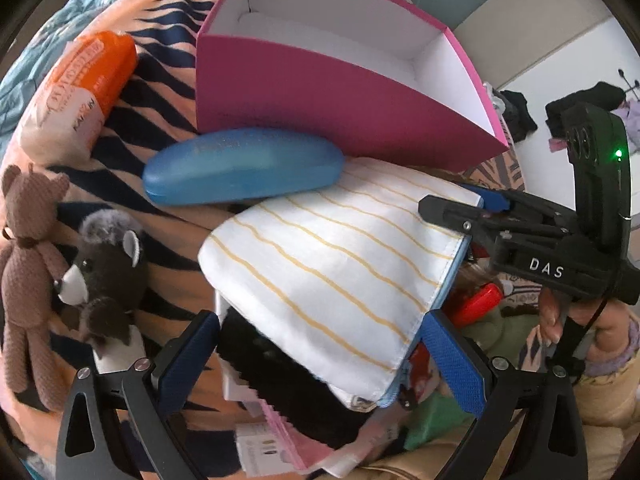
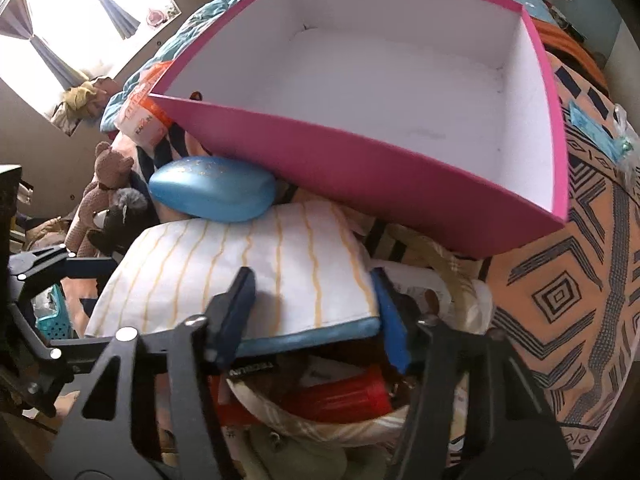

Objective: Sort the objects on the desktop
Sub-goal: 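Reach the right gripper toward the white striped pouch on the pile, then close the right gripper on the striped pouch edge and lift it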

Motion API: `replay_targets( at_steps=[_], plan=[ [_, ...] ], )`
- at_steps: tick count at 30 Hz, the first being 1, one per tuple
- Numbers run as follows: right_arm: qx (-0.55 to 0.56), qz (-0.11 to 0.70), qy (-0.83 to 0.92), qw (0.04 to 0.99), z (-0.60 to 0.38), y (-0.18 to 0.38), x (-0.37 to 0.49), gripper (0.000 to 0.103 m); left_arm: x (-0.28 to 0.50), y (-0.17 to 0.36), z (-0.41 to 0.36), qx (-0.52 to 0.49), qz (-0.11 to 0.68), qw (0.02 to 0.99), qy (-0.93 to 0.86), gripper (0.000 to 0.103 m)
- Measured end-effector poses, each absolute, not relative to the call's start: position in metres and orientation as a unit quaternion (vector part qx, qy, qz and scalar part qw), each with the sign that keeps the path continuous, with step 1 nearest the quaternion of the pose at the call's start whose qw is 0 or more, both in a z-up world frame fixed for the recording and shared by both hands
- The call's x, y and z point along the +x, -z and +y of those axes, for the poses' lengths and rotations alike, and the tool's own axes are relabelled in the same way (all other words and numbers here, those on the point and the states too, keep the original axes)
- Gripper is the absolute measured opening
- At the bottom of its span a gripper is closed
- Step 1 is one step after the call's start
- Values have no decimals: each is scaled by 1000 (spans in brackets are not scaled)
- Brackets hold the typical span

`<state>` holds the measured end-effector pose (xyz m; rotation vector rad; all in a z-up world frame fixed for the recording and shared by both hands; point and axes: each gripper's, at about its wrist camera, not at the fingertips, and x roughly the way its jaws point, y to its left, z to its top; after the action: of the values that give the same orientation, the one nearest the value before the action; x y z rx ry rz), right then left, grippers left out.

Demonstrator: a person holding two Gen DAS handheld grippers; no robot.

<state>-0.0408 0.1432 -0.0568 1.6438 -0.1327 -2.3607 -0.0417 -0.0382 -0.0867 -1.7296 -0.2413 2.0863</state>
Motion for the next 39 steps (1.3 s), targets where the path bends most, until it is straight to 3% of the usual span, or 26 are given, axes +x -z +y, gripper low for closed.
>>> replay_targets(
  at_steps=[2, 11, 22, 29, 39],
  plan=[
    [564, -56, 813, 135, 149, 53, -38, 45, -40, 85, -34, -619, -82, 214, -751, 101],
    [535, -50, 832, 138, 154, 25, -1, 28, -40, 75, -30, -610, -74, 223, -756, 101],
    [469, -25, 875, 117, 165, -4, 36, 28, -54, 37, -2, -534, -22, 272, -800, 101],
    [486, -8, 867, 110, 161, 27, 25, 27, -68, 52, 15, -532, 39, 266, -803, 98],
    [515, -27, 847, 127, 170, 28, 15, 29, -72, 63, -29, -600, -29, 250, -760, 97]
  ],
)
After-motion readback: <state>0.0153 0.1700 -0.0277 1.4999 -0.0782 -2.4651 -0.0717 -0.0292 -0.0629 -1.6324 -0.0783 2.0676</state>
